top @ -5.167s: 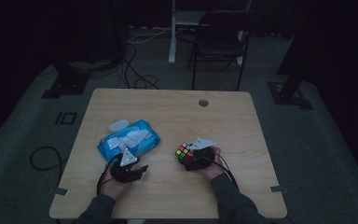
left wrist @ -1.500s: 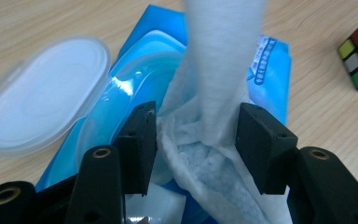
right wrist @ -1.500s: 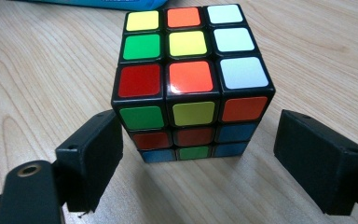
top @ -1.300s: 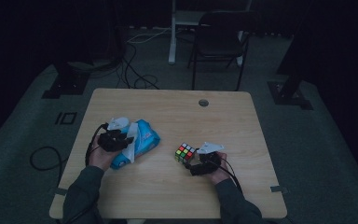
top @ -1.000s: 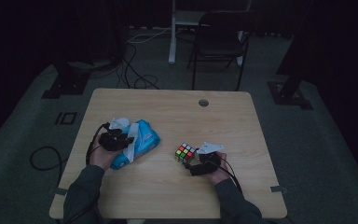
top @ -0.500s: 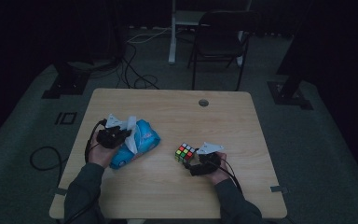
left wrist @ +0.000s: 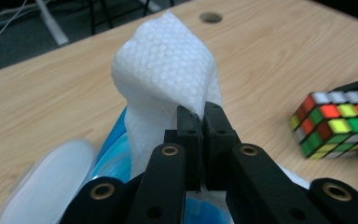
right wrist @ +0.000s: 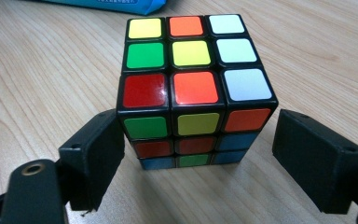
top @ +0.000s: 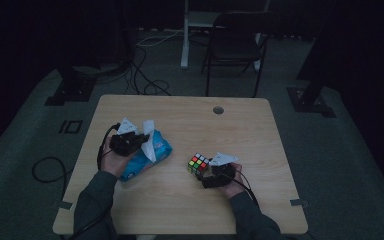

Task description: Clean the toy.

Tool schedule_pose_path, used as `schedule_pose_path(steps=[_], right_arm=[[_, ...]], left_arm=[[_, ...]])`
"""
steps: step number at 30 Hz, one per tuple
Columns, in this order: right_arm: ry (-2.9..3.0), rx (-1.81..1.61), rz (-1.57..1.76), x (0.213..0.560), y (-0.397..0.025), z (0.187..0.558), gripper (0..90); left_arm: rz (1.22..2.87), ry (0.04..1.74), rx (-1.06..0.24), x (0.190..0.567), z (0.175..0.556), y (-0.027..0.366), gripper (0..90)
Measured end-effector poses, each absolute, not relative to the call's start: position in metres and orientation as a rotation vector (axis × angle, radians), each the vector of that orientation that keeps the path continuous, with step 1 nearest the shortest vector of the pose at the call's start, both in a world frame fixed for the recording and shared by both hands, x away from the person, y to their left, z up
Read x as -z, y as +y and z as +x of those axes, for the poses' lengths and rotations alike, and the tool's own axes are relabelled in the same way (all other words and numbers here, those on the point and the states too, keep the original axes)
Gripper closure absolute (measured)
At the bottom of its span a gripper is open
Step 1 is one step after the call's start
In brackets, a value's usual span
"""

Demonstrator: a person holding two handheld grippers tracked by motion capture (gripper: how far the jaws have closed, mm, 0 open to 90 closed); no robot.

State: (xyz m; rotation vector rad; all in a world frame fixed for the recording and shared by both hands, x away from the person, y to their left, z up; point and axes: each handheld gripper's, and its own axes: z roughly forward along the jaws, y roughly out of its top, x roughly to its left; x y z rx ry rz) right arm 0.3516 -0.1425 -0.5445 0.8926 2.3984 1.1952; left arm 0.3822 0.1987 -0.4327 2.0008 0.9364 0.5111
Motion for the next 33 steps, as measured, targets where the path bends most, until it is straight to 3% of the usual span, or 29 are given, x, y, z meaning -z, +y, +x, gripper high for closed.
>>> schedule_pose_path(steps=[16, 21, 33], right_arm=[[2.389, -1.203, 0.877, 0.547, -0.136, 0.355, 25.5], [2.401, -1.207, 0.858, 0.547, -0.135, 0.355, 32.0], [2.394, -1.2, 0.844, 0.547, -0.135, 0.354, 33.9]], left_arm=[[2.031, 0.825, -0.47, 0.427, 0.383, 0.161, 88.2], [2.037, 0.802, -0.456, 0.428, 0.383, 0.151, 88.2], [2.063, 0.725, -0.425, 0.428, 0.381, 0.125, 88.2]])
